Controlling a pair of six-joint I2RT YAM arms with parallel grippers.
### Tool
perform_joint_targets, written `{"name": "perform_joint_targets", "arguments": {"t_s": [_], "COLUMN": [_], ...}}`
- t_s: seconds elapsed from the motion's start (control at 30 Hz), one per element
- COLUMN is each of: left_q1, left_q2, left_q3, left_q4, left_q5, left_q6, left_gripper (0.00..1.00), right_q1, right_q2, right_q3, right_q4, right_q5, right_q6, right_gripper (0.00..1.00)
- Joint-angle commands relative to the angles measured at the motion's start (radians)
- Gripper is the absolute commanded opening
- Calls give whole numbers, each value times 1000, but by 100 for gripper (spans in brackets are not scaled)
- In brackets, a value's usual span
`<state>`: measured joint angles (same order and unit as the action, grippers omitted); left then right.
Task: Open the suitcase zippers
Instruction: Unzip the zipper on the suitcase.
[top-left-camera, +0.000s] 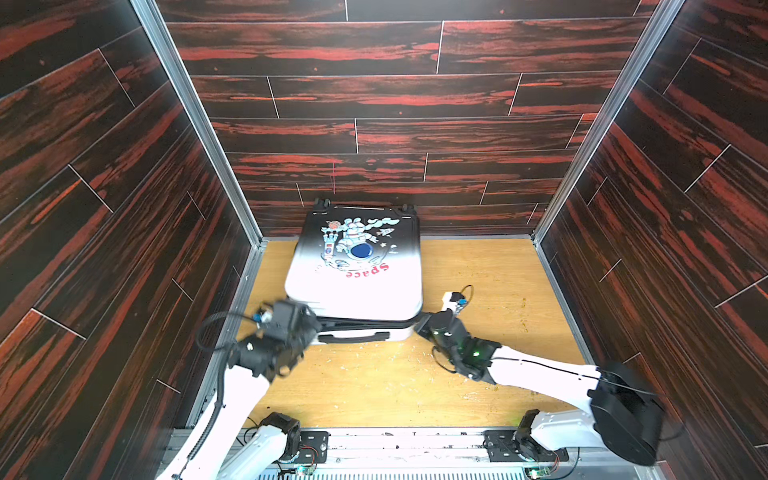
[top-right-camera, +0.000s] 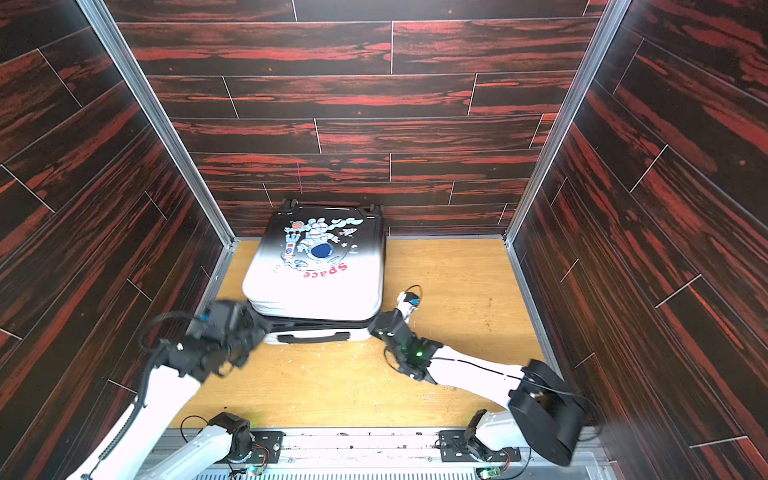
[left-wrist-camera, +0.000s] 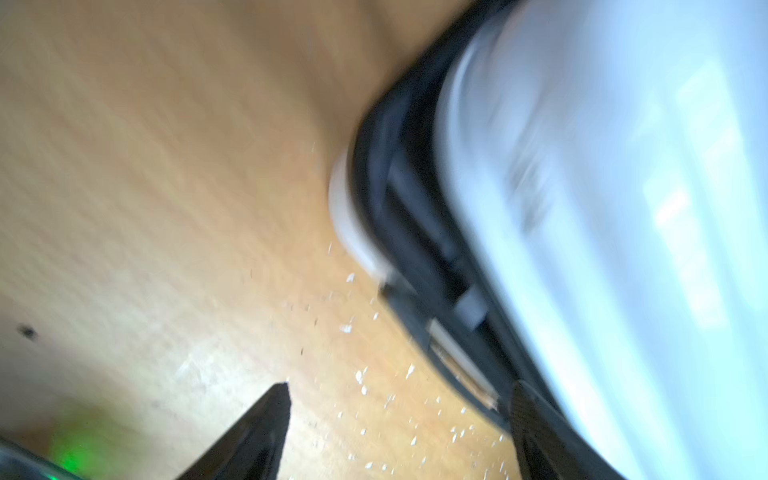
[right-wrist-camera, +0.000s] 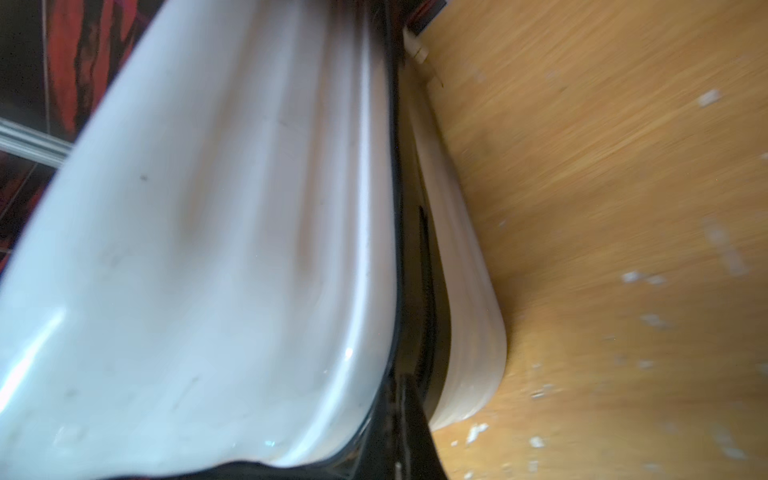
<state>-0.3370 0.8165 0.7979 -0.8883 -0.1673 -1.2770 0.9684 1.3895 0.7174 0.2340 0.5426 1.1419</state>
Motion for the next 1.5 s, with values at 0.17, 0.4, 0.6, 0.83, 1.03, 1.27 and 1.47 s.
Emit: {"name": "perform_joint_targets", "arguments": {"t_s": [0.17,0.4,0.6,0.83,1.03,1.27,1.47], "left_q1": [-138,-147,-150,-150,-149,-140,-130], "left_q2": [6,199,262,423,370,282,242], "left_q3": [-255,-264,-297,-333,-298,-315,-348], "left_q4": [266,550,632,744,574,479,436], "left_q5": [-65,-85,-114,-98,-193,-245,-228], "left_q6": [-413,-444,-475,-488,-483,-480,-446], "left_gripper": [84,83,77,41,0,0,0], "right_q1": [90,116,119,120,112,23,-67], "right_q2": [31,30,24,15,-79,-126,-162], "right_q3": [37,12,-13,-12,-88,-148,-173], "right_q4": [60,79,86,57,-116,-134,-107], "right_q5": [-54,-62,-71,-65,77,88,62], "right_q6": [54,72,84,79,148,137,83], "right_gripper": [0,0,0,0,0,0,0]}}
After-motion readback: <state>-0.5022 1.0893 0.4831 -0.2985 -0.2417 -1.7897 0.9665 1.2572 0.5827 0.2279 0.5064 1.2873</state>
